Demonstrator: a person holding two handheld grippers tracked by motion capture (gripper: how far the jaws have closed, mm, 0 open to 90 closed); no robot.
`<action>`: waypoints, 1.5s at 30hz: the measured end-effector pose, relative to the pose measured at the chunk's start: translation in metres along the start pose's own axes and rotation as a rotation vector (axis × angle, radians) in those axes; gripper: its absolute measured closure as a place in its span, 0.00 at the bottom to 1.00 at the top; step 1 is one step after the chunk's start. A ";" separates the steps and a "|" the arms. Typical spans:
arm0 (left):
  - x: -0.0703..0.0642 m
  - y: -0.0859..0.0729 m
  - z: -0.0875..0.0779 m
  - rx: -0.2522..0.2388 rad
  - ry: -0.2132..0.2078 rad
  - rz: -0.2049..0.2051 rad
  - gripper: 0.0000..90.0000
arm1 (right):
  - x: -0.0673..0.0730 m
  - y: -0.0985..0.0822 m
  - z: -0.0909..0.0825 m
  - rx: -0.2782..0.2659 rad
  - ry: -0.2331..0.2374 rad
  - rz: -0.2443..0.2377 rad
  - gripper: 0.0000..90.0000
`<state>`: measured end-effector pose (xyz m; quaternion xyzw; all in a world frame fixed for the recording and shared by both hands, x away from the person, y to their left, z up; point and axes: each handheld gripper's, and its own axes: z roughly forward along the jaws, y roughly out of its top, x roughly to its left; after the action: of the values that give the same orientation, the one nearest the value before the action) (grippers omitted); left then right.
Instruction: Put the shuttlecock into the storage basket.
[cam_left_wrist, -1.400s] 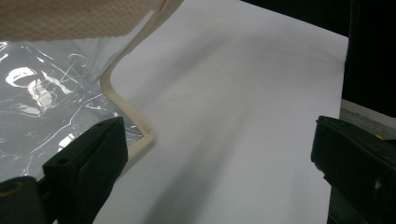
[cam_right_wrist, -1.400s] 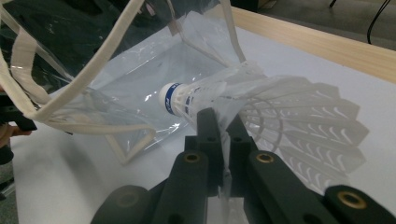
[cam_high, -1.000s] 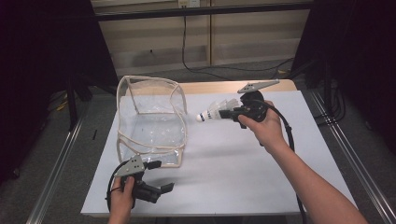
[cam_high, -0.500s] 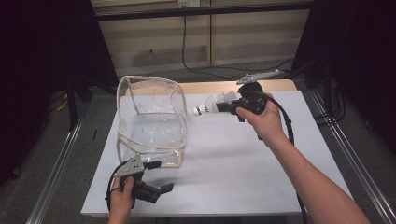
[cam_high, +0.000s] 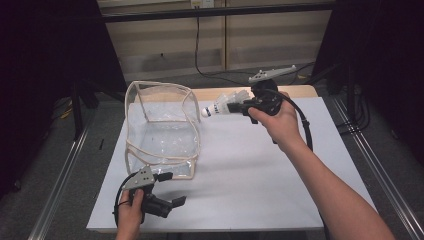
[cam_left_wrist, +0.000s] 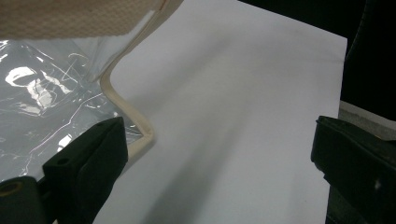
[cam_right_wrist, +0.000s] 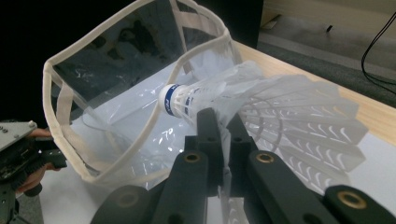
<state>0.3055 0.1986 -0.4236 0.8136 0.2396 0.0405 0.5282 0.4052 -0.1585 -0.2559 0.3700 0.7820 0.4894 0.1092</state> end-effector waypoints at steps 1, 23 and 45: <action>0.000 0.000 0.000 0.001 0.001 0.001 0.05 | 0.001 0.002 0.000 -0.001 0.000 -0.003 0.98; -0.001 0.000 -0.001 0.004 0.001 0.000 0.05 | 0.019 0.028 0.006 -0.009 -0.006 -0.025 0.98; 0.000 -0.001 -0.002 -0.002 0.003 -0.002 0.05 | 0.033 0.042 0.020 -0.017 -0.010 -0.035 0.98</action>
<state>0.3045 0.2003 -0.4233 0.8128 0.2413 0.0413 0.5286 0.4132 -0.1117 -0.2242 0.3579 0.7836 0.4923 0.1247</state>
